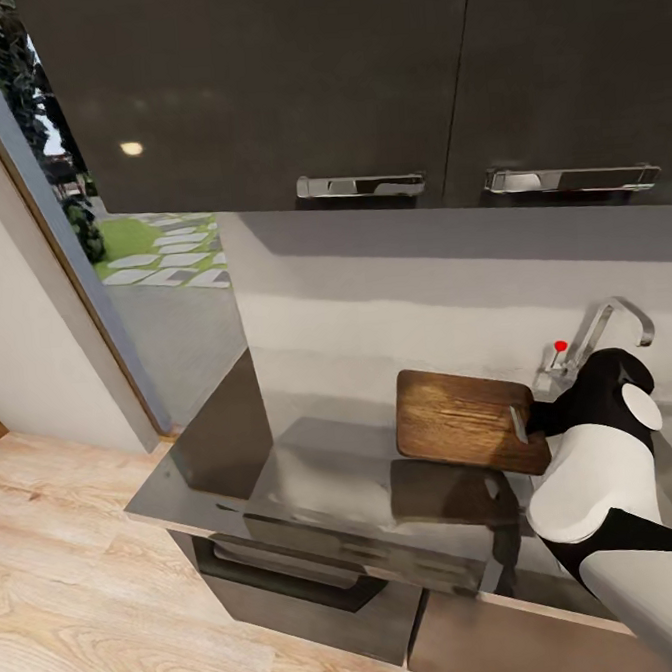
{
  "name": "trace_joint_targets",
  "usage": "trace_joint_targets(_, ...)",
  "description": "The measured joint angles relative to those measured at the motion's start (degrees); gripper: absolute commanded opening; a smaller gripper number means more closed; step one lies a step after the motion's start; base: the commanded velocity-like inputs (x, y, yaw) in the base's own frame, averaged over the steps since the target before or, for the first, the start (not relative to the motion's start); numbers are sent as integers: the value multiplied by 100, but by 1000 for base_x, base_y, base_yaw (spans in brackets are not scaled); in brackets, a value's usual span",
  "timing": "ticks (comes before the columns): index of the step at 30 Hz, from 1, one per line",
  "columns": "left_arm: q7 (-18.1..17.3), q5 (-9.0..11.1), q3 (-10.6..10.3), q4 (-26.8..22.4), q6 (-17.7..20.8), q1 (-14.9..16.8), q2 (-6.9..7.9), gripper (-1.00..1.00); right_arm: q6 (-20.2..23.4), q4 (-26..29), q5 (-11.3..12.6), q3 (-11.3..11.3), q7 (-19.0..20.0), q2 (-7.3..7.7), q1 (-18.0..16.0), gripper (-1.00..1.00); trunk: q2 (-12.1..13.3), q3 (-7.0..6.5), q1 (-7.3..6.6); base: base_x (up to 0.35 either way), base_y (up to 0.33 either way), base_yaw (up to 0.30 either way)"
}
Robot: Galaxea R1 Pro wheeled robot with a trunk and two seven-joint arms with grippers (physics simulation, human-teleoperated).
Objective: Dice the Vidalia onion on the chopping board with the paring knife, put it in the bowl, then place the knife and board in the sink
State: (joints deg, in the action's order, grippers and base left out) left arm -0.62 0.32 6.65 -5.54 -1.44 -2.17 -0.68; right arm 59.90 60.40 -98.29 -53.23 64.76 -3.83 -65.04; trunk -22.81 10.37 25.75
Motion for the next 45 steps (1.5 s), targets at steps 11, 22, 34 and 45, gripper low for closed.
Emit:
trace_joint_targets(11,-1,0,0,2,-5,0,0,100,10,0,37,-148,-300,-2,-1,-100,-2,0,-1,0,-48,0)
trace_joint_targets(22,-1,0,0,2,-1,0,0,100,3,0,0,-148,-304,0,0,-100,0,0,0,0,-191,0)
trace_joint_targets(34,1,0,0,1,0,0,0,100,7,0,6,-157,-304,0,21,-100,0,32,0,0,7,0)
trace_joint_targets(45,0,0,1,1,-2,0,0,100,8,-2,4,-537,-313,1,27,-100,1,33,0,0,260,0)
